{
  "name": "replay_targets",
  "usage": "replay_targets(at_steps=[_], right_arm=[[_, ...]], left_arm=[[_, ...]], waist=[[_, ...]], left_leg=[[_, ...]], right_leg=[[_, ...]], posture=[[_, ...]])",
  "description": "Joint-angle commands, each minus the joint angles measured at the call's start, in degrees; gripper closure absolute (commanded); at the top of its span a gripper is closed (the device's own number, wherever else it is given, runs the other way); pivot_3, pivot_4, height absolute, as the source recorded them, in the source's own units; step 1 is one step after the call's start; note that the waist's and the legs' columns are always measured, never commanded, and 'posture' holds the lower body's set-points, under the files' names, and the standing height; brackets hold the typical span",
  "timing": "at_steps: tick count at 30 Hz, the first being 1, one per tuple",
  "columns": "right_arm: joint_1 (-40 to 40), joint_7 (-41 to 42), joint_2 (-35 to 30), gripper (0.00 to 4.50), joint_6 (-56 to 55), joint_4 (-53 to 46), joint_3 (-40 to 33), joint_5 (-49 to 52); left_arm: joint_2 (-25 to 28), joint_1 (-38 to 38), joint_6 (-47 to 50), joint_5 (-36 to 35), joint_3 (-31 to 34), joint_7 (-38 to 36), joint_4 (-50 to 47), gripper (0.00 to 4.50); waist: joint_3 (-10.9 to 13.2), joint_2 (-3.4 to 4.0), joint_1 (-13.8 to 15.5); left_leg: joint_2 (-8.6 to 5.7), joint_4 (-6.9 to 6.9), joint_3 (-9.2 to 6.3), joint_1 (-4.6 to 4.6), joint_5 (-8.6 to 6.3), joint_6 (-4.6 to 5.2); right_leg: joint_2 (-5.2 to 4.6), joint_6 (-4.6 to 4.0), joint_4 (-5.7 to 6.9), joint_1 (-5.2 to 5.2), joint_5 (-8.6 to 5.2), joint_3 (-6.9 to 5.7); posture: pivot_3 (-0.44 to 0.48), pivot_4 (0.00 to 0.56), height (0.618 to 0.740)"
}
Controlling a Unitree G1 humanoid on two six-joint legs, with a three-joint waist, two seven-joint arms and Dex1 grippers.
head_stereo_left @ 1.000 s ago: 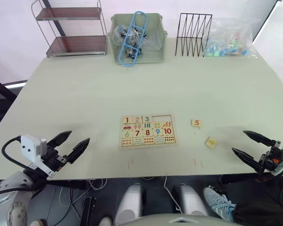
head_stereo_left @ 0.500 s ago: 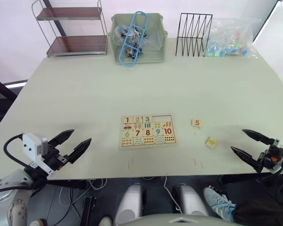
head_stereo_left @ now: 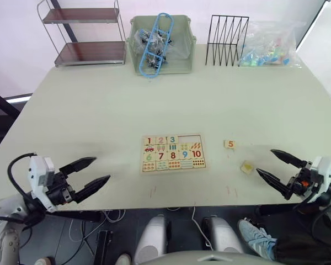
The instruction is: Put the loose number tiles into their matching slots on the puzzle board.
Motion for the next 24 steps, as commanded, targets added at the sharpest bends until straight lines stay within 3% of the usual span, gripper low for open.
replay_targets(at_steps=[1,14,24], right_arm=[[0.2,-3.2,-0.8,0.00,2.0,-3.5,1.1,-2.4],[-3.0,-6.9,-4.6,0.00,8.2,-3.0,8.2,-10.6],[-5.2,-7.7,-5.2,0.00,9.0,-0.9,11.6,-14.6]], left_arm=[[3.5,-0.6,-1.2,-0.8,-1.5,-6.3,0.1,0.17],[6.8,-7.4,-5.7,-1.7,-3.5,-18.6,6.1,0.17],[6.5,-6.2,-9.2,-2.4,-2.3,-19.5,7.2,0.17]], waist=[[0.0,0.01,0.0],[0.0,0.01,-0.1],[0.0,-0.02,-0.1]], left_leg=[[0.00,0.00,-0.01,0.00,0.00,0.00],[0.01,-0.04,0.03,-0.01,0.00,0.00],[0.04,-0.05,0.01,-0.02,0.00,0.00]], right_leg=[[0.01,0.00,-0.01,0.00,0.00,-0.01],[0.02,0.00,-0.09,-0.01,0.00,-0.01],[0.02,0.01,-0.11,-0.01,0.00,-0.02]], posture=[[0.000,0.150,0.740],[0.000,0.150,0.740],[0.000,0.150,0.740]])
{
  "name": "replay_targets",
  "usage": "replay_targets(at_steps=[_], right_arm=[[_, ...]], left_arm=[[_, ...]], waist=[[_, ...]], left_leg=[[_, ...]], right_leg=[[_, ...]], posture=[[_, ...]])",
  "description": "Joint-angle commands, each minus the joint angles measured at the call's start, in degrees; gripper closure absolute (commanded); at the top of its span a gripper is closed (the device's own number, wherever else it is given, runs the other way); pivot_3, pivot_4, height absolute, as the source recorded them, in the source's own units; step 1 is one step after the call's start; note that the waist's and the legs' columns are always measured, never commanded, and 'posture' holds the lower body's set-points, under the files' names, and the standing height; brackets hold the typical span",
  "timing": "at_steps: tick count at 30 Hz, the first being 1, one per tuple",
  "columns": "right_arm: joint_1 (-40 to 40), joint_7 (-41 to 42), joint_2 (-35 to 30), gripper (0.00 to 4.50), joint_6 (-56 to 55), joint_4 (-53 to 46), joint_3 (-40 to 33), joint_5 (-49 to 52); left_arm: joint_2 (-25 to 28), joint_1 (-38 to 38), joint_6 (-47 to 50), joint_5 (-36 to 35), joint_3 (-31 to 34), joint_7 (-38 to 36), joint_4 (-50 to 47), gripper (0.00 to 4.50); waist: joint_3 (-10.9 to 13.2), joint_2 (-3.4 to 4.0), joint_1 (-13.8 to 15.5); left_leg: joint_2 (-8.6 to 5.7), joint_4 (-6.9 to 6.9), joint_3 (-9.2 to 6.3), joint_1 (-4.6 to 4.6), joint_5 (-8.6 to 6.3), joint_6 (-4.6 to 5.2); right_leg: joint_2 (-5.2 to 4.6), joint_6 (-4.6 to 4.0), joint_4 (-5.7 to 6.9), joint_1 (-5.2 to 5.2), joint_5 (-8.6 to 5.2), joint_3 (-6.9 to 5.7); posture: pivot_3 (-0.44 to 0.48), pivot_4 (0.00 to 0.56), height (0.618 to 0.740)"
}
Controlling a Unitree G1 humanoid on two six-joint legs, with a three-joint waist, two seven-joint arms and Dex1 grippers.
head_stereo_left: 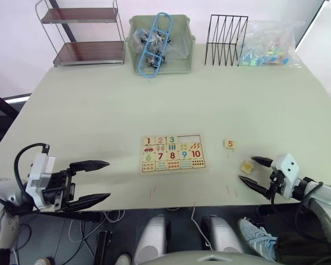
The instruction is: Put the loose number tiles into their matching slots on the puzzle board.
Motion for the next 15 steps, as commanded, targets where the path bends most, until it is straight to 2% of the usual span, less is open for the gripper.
replay_targets(at_steps=[1,2,4,5,6,8,9,15], right_arm=[[-0.2,-0.2,-0.5,0.00,-0.7,0.2,0.7,-1.3],[-0.1,-0.2,-0.4,0.52,-0.8,0.3,0.7,-1.4],[0.1,-0.6,-0.2,1.04,-0.4,0.2,0.6,-1.2],[0.2,-0.7,-0.1,1.61,0.1,0.2,0.5,-0.9],[0.3,-0.8,-0.1,1.90,0.4,0.1,0.5,-0.7],[0.5,-0.9,-0.1,2.91,0.5,0.2,0.5,-0.5],[0.5,-1.5,0.3,3.06,0.5,0.1,0.2,-0.3],[0.8,-8.8,4.9,3.06,7.2,-6.3,-0.2,2.3]], left_arm=[[0.7,0.7,-1.8,-1.4,1.6,-2.0,0.3,0.17],[0.7,1.2,-2.2,-1.5,1.8,-2.0,0.5,0.00],[0.6,1.7,-2.8,-1.7,2.1,-2.0,0.7,0.00],[0.5,1.7,-2.9,-1.8,2.2,-2.0,0.8,0.00],[0.5,1.7,-3.0,-1.8,2.3,-2.0,0.9,0.00],[0.5,1.8,-3.2,-1.8,2.3,-2.0,1.1,0.00],[0.5,1.9,-3.4,-1.9,2.3,-1.9,1.1,0.00],[0.1,2.3,-4.0,-2.1,2.3,-1.7,1.2,0.00]], waist=[[0.0,-0.01,0.0],[0.0,-0.01,0.0],[0.0,-0.01,-0.1],[0.0,-0.03,-0.1],[0.0,-0.04,0.0],[-0.1,-0.11,0.1],[-0.1,-0.13,0.1],[-0.1,-0.14,-0.1]], left_leg=[[0.00,0.00,0.00,0.00,0.00,0.00],[0.01,0.00,0.00,0.00,0.00,0.00],[0.02,0.00,0.00,0.00,0.00,0.00],[0.02,0.00,0.00,0.00,0.00,0.00],[0.03,0.00,0.00,0.00,0.00,0.00],[0.03,0.00,0.00,0.00,0.00,0.00],[0.04,0.00,0.00,0.00,0.00,0.00],[0.10,-0.01,0.00,0.00,0.00,0.00]], right_leg=[[0.00,0.00,0.00,0.00,0.00,0.00],[0.00,0.00,0.00,0.00,0.00,0.00],[0.01,0.00,-0.01,0.00,0.00,0.00],[0.01,0.00,-0.01,0.00,0.00,0.00],[0.01,0.03,-0.01,0.01,-0.01,-0.01],[0.00,0.07,-0.04,0.02,-0.03,-0.02],[0.00,0.07,-0.04,0.02,-0.03,-0.02],[0.02,0.01,-0.06,0.00,0.00,-0.03]], posture=[[0.000,0.150,0.740],[0.000,0.150,0.740],[0.000,0.150,0.740],[0.000,0.150,0.740],[0.000,0.150,0.740],[0.000,0.150,0.740],[0.000,0.150,0.740],[0.000,0.150,0.740]])
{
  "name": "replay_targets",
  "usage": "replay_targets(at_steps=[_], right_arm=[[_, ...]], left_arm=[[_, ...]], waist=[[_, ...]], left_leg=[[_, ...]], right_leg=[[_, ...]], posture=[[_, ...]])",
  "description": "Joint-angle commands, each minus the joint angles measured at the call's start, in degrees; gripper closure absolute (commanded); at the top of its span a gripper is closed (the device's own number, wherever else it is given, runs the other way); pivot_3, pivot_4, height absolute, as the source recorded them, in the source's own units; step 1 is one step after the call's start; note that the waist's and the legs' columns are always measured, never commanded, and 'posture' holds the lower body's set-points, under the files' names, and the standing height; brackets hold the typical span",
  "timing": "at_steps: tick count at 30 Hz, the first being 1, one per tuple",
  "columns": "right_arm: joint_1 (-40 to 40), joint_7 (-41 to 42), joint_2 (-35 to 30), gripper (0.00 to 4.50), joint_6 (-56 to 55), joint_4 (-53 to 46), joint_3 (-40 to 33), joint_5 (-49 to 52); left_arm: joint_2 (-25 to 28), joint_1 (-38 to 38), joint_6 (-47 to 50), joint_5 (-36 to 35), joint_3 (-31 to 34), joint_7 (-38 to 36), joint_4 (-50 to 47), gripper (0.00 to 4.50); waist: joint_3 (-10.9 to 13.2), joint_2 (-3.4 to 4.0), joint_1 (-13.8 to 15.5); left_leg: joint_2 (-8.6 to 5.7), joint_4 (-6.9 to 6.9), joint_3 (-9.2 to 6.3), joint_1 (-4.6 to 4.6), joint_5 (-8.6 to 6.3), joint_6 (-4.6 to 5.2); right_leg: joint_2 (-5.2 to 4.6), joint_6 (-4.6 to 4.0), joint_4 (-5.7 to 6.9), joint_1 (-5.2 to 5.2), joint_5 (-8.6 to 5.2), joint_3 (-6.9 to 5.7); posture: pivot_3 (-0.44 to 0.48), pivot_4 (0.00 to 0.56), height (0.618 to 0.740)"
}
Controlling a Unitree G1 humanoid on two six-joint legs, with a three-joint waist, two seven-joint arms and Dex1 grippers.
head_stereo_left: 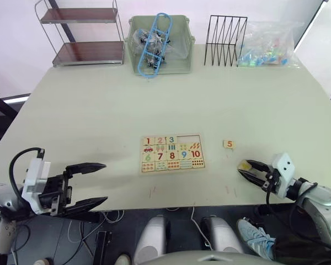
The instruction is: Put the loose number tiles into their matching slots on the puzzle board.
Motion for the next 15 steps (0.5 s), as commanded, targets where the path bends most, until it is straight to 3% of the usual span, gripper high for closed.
replay_targets(at_steps=[1,15], right_arm=[[0.9,-5.6,1.8,3.06,5.1,-5.8,-0.7,0.7],[3.5,-34.9,19.2,3.06,34.5,-30.6,4.1,0.4]], left_arm=[[0.1,0.2,-1.0,-1.2,1.8,-1.6,-0.1,0.00],[0.1,-3.5,-1.4,-0.3,-0.4,-0.6,0.9,0.00]], waist=[[0.0,0.01,-0.1],[0.0,0.05,0.0]], left_leg=[[0.02,-0.01,0.00,0.00,0.00,0.00],[0.08,-0.28,-0.01,-0.06,0.00,0.00]], right_leg=[[0.01,-0.01,0.00,0.00,0.01,0.00],[0.02,-0.02,-0.20,-0.11,0.01,-0.03]], posture=[[0.000,0.150,0.740],[0.000,0.150,0.740]])
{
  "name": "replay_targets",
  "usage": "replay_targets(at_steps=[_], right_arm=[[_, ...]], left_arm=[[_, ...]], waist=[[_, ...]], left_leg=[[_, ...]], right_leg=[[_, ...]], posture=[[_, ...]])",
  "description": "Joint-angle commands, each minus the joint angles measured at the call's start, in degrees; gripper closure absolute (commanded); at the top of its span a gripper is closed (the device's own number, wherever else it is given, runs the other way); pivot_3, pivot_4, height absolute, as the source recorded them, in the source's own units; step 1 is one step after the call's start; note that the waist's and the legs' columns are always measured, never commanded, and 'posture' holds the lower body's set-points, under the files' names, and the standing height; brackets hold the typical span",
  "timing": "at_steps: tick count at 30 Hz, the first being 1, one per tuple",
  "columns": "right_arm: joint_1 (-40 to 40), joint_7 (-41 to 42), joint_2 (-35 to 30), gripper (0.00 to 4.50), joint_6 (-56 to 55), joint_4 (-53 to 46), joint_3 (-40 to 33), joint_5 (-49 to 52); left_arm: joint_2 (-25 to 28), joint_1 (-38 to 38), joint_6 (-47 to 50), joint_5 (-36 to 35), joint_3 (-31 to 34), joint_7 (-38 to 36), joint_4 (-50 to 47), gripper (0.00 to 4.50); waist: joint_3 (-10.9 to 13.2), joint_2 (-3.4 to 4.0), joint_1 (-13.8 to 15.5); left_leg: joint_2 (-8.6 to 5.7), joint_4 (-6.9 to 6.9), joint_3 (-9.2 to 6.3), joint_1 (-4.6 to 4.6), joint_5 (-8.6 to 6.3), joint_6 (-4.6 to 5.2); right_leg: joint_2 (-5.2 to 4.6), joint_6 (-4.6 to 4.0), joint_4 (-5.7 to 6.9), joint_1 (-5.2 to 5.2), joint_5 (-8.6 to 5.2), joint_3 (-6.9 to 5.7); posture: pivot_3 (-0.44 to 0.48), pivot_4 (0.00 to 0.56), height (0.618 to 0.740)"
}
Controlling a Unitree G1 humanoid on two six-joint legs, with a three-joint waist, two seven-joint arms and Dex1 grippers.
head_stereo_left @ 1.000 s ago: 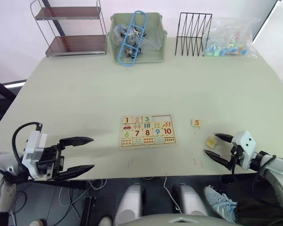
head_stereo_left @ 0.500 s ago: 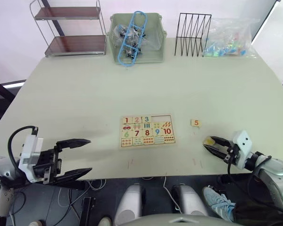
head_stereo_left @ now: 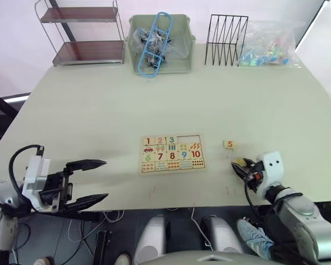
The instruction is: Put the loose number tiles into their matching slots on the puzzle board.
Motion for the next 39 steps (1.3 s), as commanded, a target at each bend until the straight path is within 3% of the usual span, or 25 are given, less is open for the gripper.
replay_targets(at_steps=[1,7,12,14,18,23,31,39], right_arm=[[-0.3,-5.3,2.8,3.06,6.6,-6.7,1.0,1.0],[0.0,-11.0,6.2,3.06,11.3,-9.4,3.6,-1.0],[0.8,-12.2,7.2,0.65,10.9,-10.4,4.3,-1.4],[1.0,-11.5,7.6,0.20,9.5,-10.5,4.0,-0.7],[1.0,-8.3,6.8,0.20,5.6,-11.9,2.3,1.4],[1.3,0.9,0.3,0.20,1.4,-11.4,-2.3,5.7],[-4.6,21.8,-12.7,0.20,-4.7,0.2,-10.5,16.1],[-14.2,48.0,-26.6,0.20,-17.3,18.5,-5.3,13.3]], left_arm=[[0.1,-0.9,-0.6,-0.3,0.0,-0.7,0.1,0.00],[0.1,-1.6,0.0,-0.2,-0.3,-0.1,-0.7,0.00],[0.6,-1.9,0.8,-0.6,-0.4,-0.1,-1.1,0.00],[0.7,-2.0,1.0,-0.6,-0.4,-0.1,-1.1,0.00],[0.5,-1.9,1.4,-0.7,-0.3,0.1,-1.6,0.00],[-0.1,-1.6,2.8,-1.7,0.1,0.7,-2.3,0.00],[-1.4,0.5,2.2,-1.8,1.2,1.5,-3.5,0.00],[-0.4,2.3,1.5,-1.9,3.0,0.4,-2.8,0.00]], waist=[[0.0,0.00,-0.1],[0.0,-0.01,-0.6],[0.0,-0.02,-1.1],[0.0,-0.03,-1.3],[0.0,-0.01,-1.4],[0.0,-0.01,-1.4],[0.0,-0.01,-1.4],[0.1,-0.04,-1.4]], left_leg=[[0.00,-0.02,0.01,0.00,0.00,0.00],[0.00,-0.15,0.04,-0.01,0.00,0.00],[0.00,-0.18,0.01,-0.01,0.00,0.00],[0.00,-0.17,0.02,-0.01,0.00,0.00],[0.00,-0.17,0.02,0.00,0.00,0.00],[0.01,-0.17,0.03,0.00,0.00,0.00],[0.08,-0.18,0.03,0.04,0.00,0.00],[0.06,-0.14,0.11,0.05,0.01,0.01]], right_leg=[[0.00,0.00,-0.03,0.00,0.00,0.00],[0.00,0.00,-0.20,0.00,0.01,0.00],[0.02,0.01,-0.22,0.01,0.01,-0.02],[0.02,0.03,-0.23,0.01,0.00,-0.02],[0.03,0.09,-0.23,0.01,-0.03,-0.02],[0.04,0.08,-0.24,0.01,-0.03,-0.02],[0.16,0.03,-0.25,0.04,0.00,-0.01],[0.13,0.04,-0.27,0.07,0.02,0.03]], posture=[[0.000,0.150,0.740],[0.000,0.150,0.740],[0.000,0.150,0.740],[0.000,0.150,0.740],[0.000,0.150,0.740],[0.000,0.150,0.740],[0.000,0.150,0.740],[0.000,0.150,0.740]])
